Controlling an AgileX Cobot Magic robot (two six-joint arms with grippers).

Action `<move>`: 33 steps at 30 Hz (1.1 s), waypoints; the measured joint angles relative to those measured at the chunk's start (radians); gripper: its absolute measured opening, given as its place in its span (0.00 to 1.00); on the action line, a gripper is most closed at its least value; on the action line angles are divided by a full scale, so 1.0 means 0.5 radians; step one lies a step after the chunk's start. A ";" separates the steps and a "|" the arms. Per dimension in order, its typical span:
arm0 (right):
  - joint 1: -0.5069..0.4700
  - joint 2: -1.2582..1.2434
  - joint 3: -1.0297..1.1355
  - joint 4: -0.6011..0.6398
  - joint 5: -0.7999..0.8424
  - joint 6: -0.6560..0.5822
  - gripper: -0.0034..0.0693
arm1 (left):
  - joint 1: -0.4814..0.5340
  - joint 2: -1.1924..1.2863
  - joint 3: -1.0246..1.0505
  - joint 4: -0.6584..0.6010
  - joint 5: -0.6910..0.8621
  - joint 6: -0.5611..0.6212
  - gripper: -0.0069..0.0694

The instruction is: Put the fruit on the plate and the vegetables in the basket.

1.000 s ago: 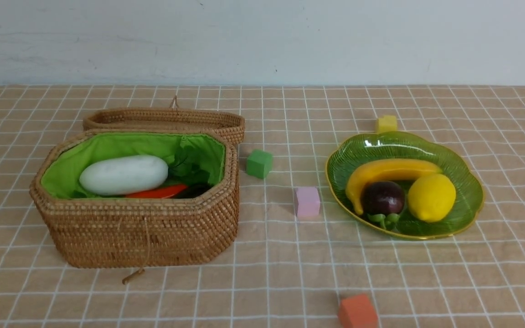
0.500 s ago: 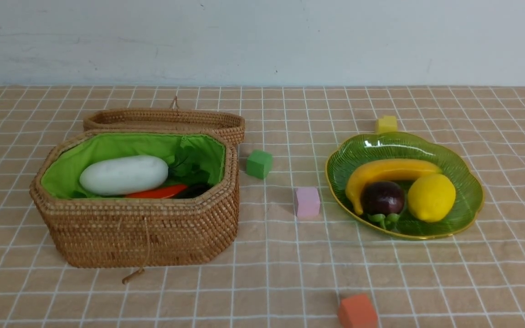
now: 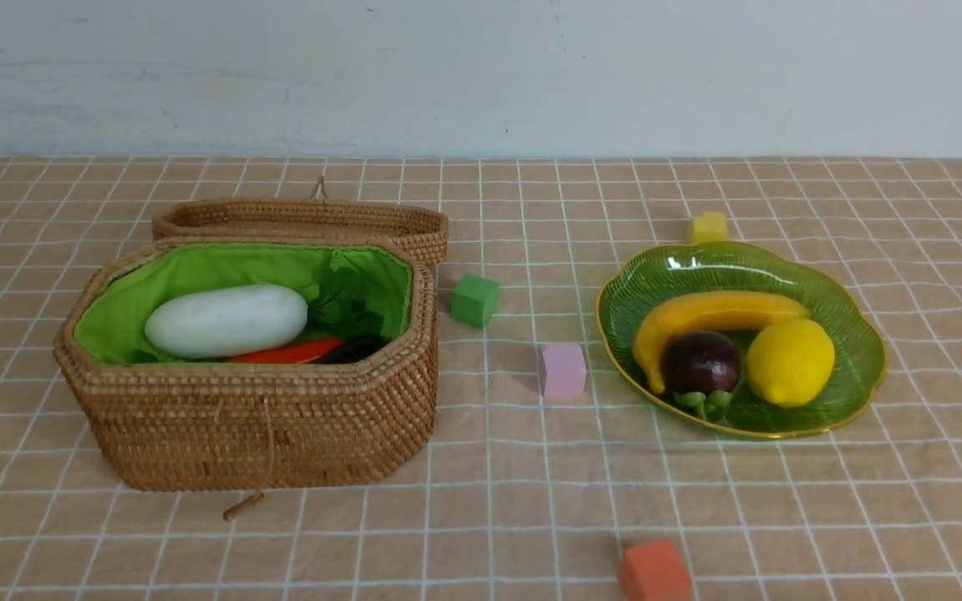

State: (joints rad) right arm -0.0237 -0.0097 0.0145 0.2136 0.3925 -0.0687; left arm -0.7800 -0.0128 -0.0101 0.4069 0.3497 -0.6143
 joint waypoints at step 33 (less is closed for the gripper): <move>0.000 0.000 0.000 0.002 0.000 -0.002 0.10 | 1.264 0.000 0.083 -0.959 0.062 0.807 0.07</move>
State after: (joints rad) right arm -0.0237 -0.0097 0.0145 0.2144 0.3927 -0.0698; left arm -0.1482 -0.0128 0.0314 -0.0725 0.3808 -0.2107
